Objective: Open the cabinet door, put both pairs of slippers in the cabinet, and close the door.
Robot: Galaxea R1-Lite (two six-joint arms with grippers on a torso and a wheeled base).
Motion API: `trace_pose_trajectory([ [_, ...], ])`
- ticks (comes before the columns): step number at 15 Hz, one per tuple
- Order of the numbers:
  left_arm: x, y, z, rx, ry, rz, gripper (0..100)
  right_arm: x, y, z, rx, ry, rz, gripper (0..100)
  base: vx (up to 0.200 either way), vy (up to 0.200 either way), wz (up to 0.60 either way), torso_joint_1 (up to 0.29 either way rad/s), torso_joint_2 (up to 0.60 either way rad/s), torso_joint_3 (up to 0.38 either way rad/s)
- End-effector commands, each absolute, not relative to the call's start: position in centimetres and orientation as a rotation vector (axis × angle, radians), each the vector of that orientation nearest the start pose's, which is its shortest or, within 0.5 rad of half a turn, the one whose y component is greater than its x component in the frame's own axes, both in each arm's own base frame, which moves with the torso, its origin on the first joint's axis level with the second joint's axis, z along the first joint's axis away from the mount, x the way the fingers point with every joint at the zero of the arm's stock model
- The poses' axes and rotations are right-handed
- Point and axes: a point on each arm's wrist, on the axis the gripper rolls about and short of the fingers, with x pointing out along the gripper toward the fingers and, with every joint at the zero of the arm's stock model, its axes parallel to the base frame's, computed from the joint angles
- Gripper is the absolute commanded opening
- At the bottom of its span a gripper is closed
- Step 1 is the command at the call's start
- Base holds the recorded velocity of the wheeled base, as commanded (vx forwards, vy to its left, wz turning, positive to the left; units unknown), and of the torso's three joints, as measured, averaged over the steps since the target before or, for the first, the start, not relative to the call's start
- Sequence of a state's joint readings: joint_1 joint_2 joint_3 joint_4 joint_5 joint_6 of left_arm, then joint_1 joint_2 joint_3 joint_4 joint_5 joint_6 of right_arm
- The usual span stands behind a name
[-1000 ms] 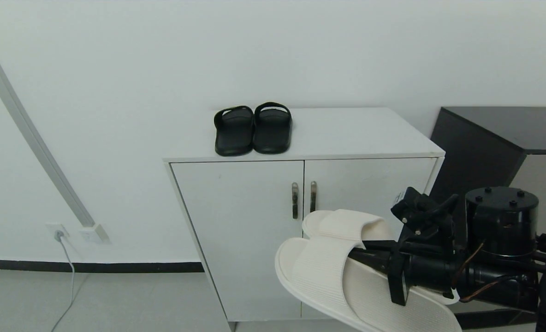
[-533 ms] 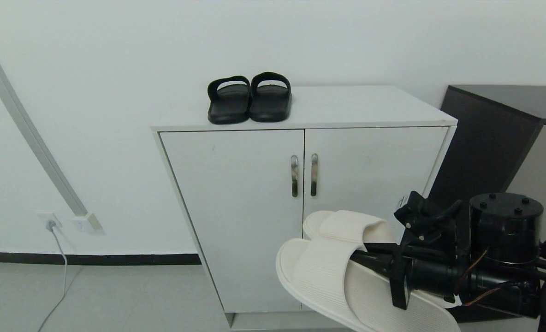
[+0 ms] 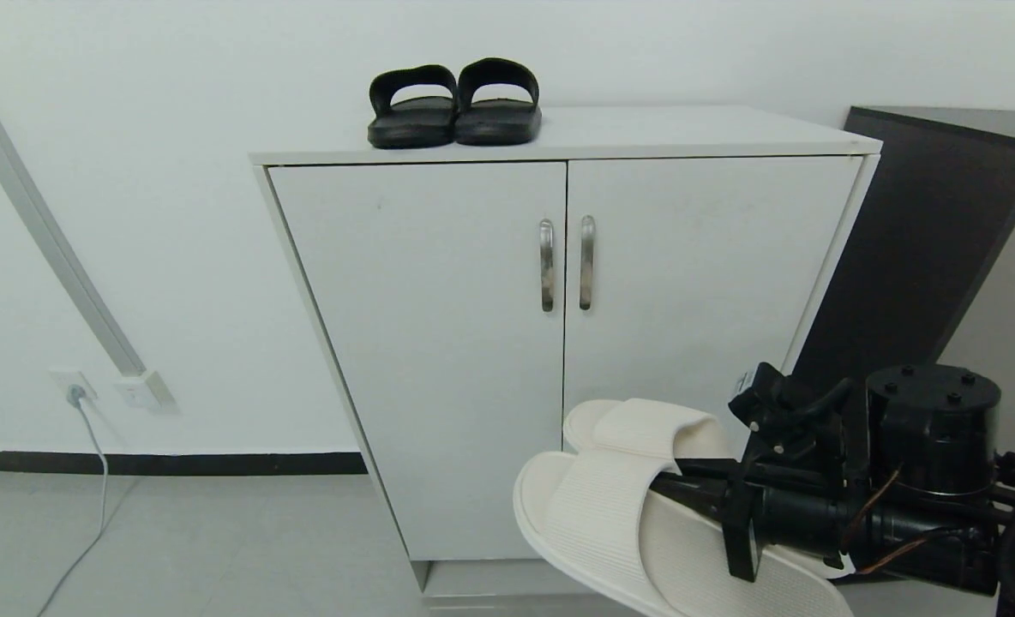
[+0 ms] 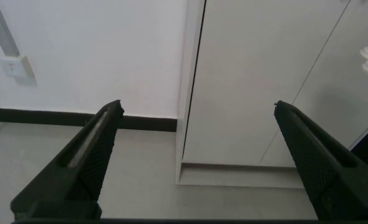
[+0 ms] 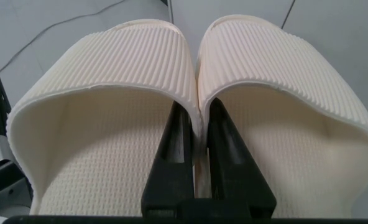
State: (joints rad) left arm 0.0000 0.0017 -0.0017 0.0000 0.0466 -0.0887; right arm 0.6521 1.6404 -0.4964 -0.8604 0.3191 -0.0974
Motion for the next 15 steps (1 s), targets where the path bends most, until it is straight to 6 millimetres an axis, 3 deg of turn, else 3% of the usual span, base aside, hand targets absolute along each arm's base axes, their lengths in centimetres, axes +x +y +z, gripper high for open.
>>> trace_pose_trajectory([
  [1,-2.3,0.1,7.6,-0.084,-0.002,0.046,100,20.1,16.3,14.2,-0.140,0.248,0.980,0,0.000,0.000,0.00,-0.022,0.43,0.408],
  [11,-1.8,0.1,8.2,-0.072,0.058,0.016,100,19.9,16.3,14.0,-0.151,0.244,0.984,0,0.000,0.000,0.00,-0.002,0.06,0.051],
  [12,-1.9,0.1,9.3,-0.085,0.029,0.015,100,19.9,16.4,14.1,-0.151,0.240,0.984,0,0.000,0.000,0.00,0.000,0.00,0.000],
  [13,-2.0,0.1,13.6,-0.189,-0.037,-0.002,100,19.9,16.4,14.0,-0.151,0.240,0.984,0,0.000,0.000,0.00,0.000,0.00,0.000],
  [15,0.0,-0.1,15.7,-0.190,0.054,-0.083,100,19.9,16.4,14.1,-0.152,0.237,0.984,0,0.000,0.000,0.00,0.000,0.00,0.000],
])
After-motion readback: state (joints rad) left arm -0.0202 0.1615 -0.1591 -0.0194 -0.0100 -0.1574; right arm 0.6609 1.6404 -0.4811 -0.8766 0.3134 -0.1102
